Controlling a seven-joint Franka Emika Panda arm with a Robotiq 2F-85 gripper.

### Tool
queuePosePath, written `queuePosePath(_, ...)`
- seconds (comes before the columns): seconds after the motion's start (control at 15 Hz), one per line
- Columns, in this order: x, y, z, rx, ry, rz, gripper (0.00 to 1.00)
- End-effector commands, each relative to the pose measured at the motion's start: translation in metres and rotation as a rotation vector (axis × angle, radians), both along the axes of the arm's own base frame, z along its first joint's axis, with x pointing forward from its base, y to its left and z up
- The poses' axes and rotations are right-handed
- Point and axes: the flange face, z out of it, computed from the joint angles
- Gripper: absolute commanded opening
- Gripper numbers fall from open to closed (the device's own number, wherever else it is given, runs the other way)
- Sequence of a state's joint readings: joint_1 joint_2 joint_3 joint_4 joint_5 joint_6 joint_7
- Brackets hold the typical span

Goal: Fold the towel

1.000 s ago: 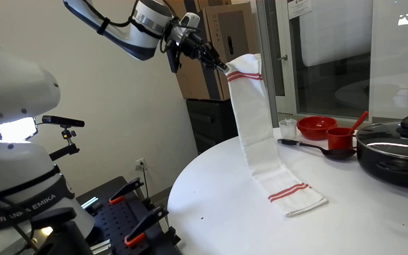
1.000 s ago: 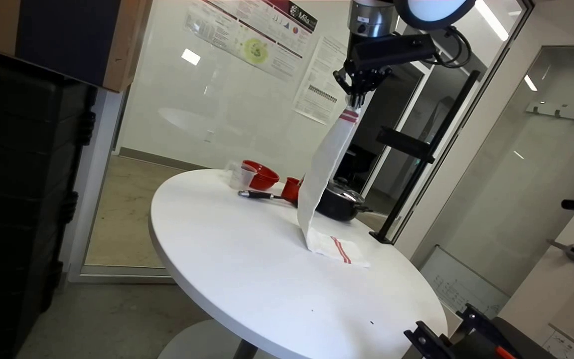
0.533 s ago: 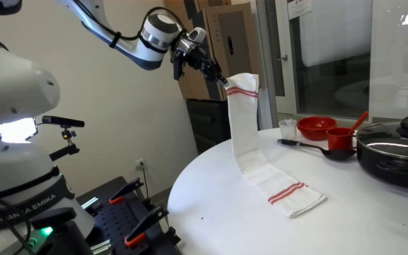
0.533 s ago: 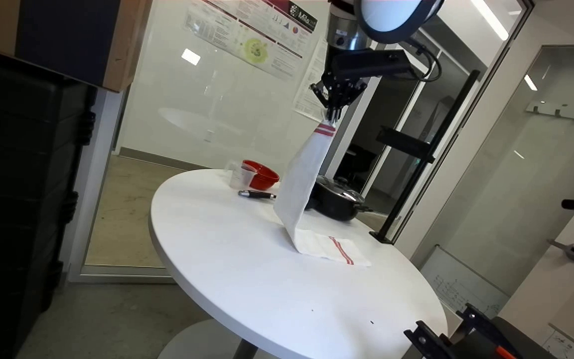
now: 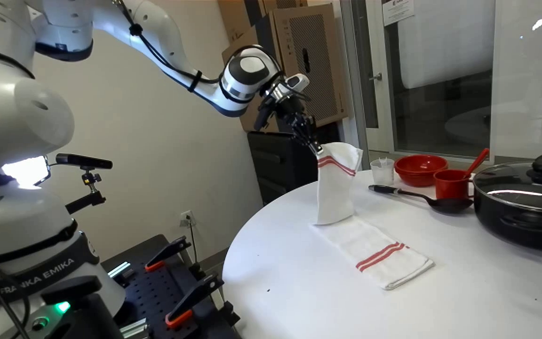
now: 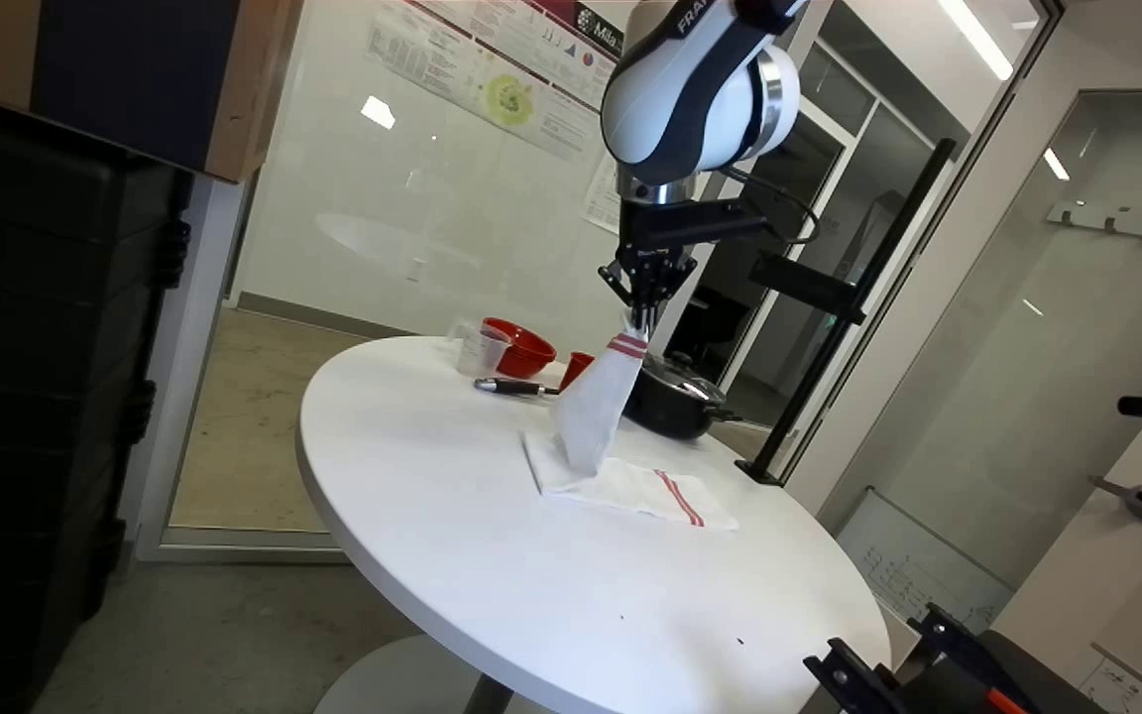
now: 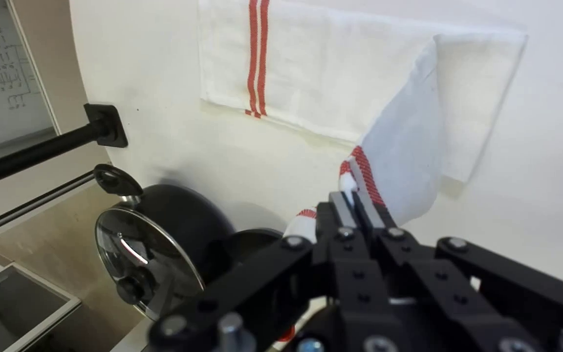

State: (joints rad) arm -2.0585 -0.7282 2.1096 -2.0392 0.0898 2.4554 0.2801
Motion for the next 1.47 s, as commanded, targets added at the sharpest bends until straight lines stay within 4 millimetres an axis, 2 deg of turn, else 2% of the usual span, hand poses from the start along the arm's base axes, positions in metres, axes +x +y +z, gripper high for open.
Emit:
queuePosePath(0.0,0.015,-0.034,-0.004,-0.051,0.094,-0.019,0.01)
queuePosePath(0.27,0.018,-0.070,-0.002,-0.038,0.071,-0.073,0.01)
queuePosePath(0.47,0.014,-0.087,-0.013,-0.036,0.091,-0.101,0.01)
queuePosePath(0.93,0.009,-0.103,-0.053,-0.084,0.171,-0.134,0.01)
queuePosePath(1.4,0.012,-0.125,-0.061,-0.146,0.235,-0.163,0.01)
